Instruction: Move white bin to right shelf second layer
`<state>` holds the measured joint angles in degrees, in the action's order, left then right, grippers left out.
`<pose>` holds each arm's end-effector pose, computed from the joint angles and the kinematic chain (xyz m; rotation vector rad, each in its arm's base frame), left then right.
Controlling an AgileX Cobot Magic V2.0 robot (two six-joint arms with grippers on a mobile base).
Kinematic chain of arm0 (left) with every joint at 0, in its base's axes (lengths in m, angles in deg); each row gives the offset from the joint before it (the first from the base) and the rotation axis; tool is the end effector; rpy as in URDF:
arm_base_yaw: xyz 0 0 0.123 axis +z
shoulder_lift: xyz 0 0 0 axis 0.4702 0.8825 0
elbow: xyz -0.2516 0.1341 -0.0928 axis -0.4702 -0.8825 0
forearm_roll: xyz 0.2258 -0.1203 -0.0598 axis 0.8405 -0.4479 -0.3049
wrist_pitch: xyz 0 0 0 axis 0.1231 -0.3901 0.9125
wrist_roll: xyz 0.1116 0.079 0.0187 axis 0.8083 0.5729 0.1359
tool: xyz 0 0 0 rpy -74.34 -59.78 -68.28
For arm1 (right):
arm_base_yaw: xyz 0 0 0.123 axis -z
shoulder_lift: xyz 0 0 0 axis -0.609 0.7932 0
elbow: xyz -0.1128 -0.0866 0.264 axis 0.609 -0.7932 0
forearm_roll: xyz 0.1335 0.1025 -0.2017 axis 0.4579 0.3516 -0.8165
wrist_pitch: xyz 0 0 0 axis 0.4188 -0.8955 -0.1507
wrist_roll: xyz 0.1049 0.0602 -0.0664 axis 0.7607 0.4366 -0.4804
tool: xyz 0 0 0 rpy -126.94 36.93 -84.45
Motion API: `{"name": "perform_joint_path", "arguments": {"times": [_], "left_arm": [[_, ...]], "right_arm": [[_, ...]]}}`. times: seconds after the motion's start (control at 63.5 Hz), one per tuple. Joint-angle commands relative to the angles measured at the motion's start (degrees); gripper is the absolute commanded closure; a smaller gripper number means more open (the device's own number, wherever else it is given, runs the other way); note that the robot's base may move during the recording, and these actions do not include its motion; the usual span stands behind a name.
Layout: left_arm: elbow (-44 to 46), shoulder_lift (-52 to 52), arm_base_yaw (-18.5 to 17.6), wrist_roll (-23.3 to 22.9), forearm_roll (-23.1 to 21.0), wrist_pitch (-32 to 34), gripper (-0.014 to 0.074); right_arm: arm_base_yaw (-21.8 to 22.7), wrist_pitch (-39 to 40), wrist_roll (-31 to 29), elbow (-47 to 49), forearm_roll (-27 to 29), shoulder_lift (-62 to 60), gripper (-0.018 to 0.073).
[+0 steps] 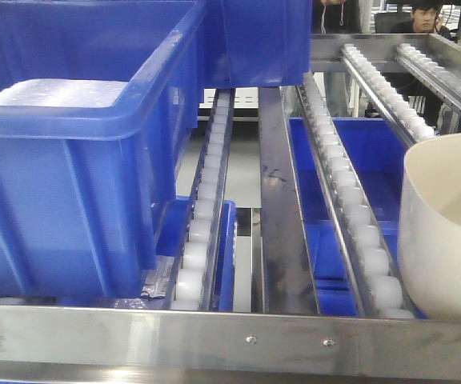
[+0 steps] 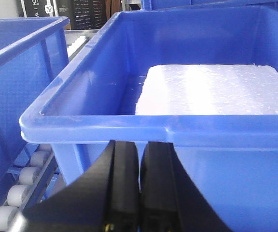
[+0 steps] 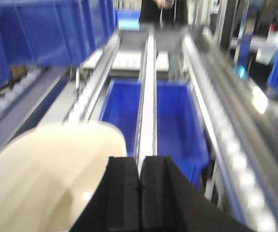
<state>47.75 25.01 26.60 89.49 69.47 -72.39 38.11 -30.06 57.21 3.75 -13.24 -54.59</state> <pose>0.0994 -0.0033 0.2036 0.0516 1.5665 0.0027 0.1004 -0.0008 0.1977 0.0399 1.5675 0.0270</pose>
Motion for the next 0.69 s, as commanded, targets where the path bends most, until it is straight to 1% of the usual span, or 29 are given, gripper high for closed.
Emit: {"name": "perform_joint_path", "arguments": {"times": [0.0,0.063,0.236,0.677], "left_arm": [[-2.1,-0.8,-0.2,-0.1,-0.3,4.8,0.0512],[-2.1,-0.8,-0.2,-0.1,-0.3,4.8,0.0512],[-2.1,-0.8,-0.2,-0.1,-0.3,4.8,0.0512],[-2.1,-0.8,-0.2,-0.1,-0.3,4.8,0.0512]], "right_arm": [[-0.5,1.9,0.6,0.9,0.0,-1.3,0.0503],[-1.1,1.0,0.6,0.9,0.0,-1.5,0.0503],[-2.1,2.6,0.6,0.9,0.0,-1.5,0.0503],[-2.1,4.4,0.6,0.9,0.0,-1.4,0.0503]]}}
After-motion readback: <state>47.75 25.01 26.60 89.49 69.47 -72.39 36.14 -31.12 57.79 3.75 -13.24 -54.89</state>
